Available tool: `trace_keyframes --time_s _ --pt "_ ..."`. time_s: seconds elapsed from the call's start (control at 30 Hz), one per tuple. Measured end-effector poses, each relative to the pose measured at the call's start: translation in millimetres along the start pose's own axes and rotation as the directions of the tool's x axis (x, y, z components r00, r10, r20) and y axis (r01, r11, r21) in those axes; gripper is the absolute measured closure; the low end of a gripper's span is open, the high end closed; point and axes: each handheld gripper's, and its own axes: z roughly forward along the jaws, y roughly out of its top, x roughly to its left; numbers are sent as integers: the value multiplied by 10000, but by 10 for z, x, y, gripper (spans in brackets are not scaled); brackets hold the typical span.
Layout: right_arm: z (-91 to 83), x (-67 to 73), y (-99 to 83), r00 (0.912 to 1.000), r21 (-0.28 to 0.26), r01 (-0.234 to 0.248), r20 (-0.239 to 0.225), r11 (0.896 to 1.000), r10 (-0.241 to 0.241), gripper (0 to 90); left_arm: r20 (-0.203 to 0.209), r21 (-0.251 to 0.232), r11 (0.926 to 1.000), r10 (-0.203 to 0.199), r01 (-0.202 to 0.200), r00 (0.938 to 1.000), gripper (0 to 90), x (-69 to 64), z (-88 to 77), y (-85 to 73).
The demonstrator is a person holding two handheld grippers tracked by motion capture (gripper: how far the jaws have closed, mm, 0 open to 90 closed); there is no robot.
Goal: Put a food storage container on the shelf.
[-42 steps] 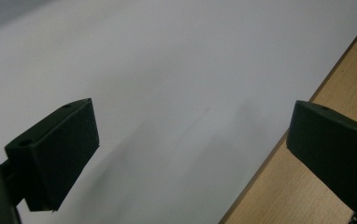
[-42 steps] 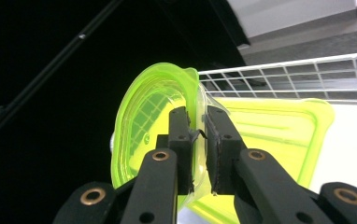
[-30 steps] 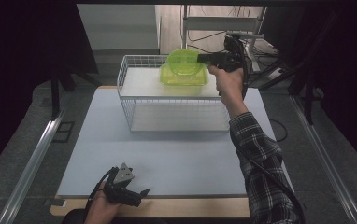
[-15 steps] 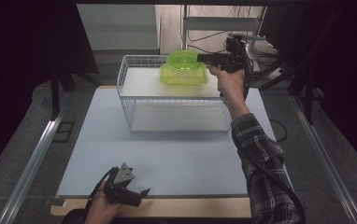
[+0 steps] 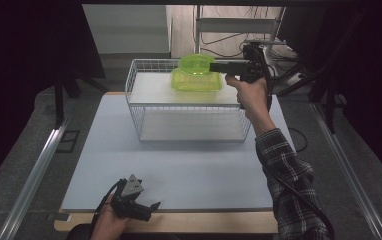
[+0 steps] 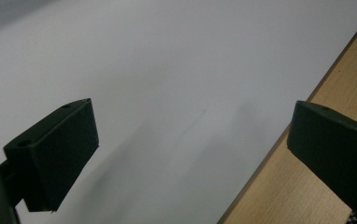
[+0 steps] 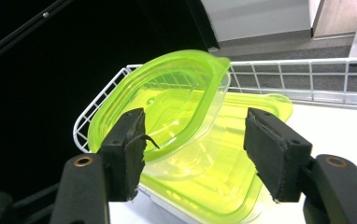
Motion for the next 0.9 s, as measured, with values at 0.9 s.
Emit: trace_keyframes --time_s 0.9 --pt "-206 112 -387 9778 196 2035 -558 9789 -2022 115 26 -36 10000 -80 80 10000 17 6 4 -1"
